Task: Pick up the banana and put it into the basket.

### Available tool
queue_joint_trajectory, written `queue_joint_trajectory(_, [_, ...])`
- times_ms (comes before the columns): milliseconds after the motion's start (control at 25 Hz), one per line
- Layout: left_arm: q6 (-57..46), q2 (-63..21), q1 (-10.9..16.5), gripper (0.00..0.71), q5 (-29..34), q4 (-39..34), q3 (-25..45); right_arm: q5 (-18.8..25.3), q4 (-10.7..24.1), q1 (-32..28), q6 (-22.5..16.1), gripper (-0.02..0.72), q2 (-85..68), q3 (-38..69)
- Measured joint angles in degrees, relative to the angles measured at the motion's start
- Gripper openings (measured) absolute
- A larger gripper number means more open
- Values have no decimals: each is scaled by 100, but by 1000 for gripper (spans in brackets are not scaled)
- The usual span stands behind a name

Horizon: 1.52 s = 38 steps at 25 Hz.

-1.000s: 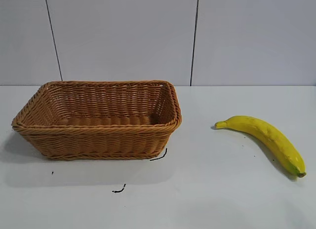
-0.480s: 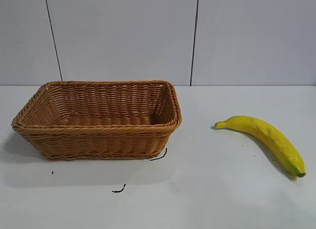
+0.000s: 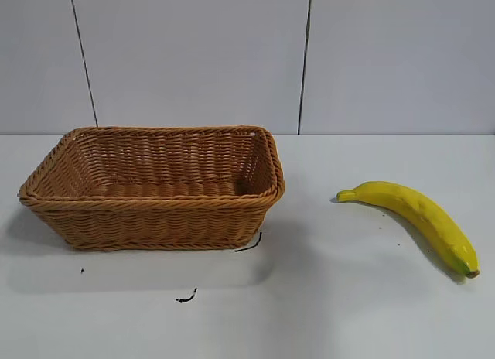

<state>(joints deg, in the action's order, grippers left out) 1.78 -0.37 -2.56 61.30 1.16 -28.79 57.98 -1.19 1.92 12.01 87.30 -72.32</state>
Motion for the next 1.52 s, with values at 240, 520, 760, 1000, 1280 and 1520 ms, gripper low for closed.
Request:
queue_joint_trajectory(240, [0,0,0,635,0,0,0,-276,-78,0,154,678,1244,-577])
queue_joint_trajectory(520, [0,0,0,635,0,0,0,-874,-275,0,198,678,2465,-595])
queue_joint_trajectory(760, [0,0,0,635,0,0,0,-1087,-285,0,198,678,3190,-595])
queue_joint_trajectory(1000, [0,0,0,635,0,0,0,-1388,-285,0,198,678,3439,-595])
queue_joint_trajectory(1280, [0,0,0,635,0,0,0,-1478,-285,0,72,482,3478,-595])
queue_joint_trajectory(1520, [0,0,0,635,0,0,0,-1313,-147,0,5,290,3472,-625])
